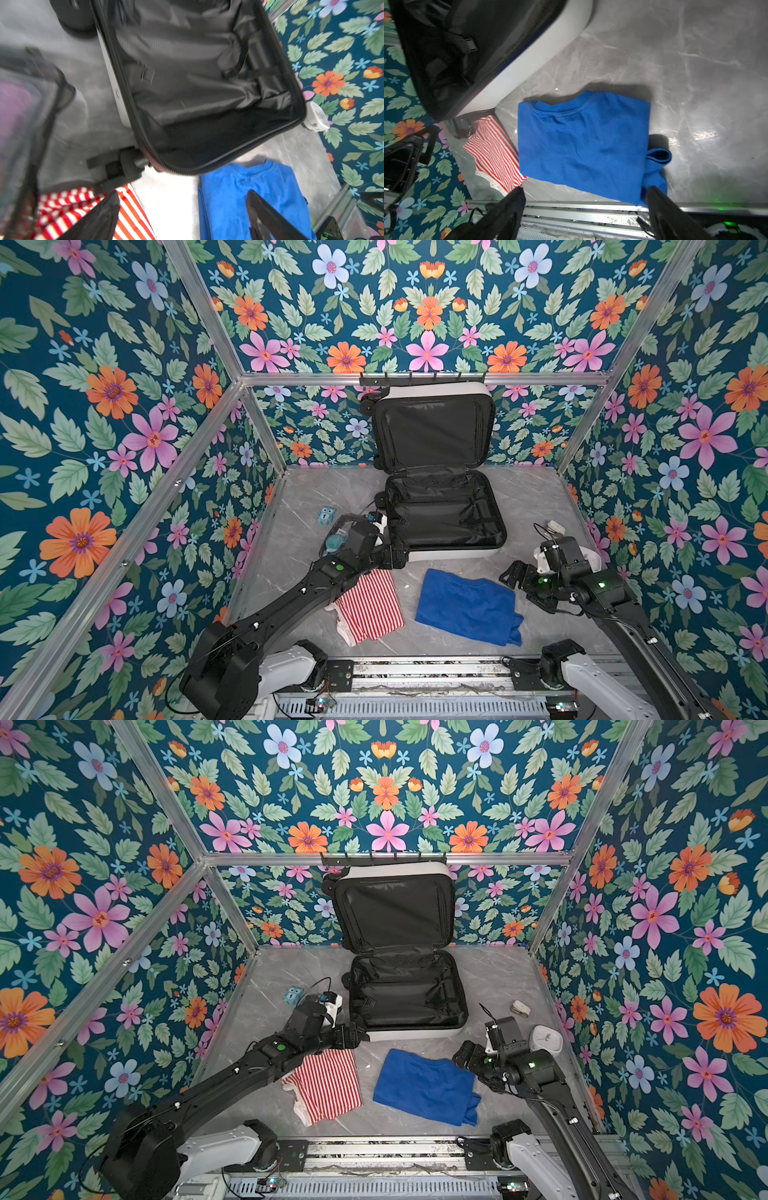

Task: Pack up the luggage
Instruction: 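Reach both grippers toward the folded blue T-shirt's opposite sides, then grasp the blue T-shirt edges with left and right grippers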

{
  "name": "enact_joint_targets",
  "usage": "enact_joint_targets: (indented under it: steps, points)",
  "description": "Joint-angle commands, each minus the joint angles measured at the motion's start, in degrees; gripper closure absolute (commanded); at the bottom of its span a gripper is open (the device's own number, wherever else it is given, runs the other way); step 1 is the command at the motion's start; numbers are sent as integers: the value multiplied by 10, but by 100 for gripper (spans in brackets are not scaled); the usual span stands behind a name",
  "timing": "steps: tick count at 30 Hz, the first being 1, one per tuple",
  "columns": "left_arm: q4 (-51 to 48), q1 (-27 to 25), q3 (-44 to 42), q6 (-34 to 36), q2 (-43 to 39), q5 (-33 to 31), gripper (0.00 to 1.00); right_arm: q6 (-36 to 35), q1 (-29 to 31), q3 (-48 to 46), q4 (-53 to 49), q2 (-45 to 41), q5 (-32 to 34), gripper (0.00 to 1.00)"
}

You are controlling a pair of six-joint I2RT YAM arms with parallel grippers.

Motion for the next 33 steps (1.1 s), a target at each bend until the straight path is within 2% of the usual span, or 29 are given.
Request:
enact_joint_targets:
  steps: [1, 14, 25, 33]
  points:
    - [59, -24, -15, -44, 19, 24, 6, 31, 2, -31, -19, -14, -3, 4]
    - [118, -114, -58, -85, 106, 92, 9, 60, 2, -139, -5, -44, -18, 2]
    - [129, -144, -69, -87, 146, 130, 12, 73, 2, -182, 30, -37, -34, 1]
    - [157, -146, -83, -96, 173, 151, 13, 82, 2, -204, 70, -17, -43, 5]
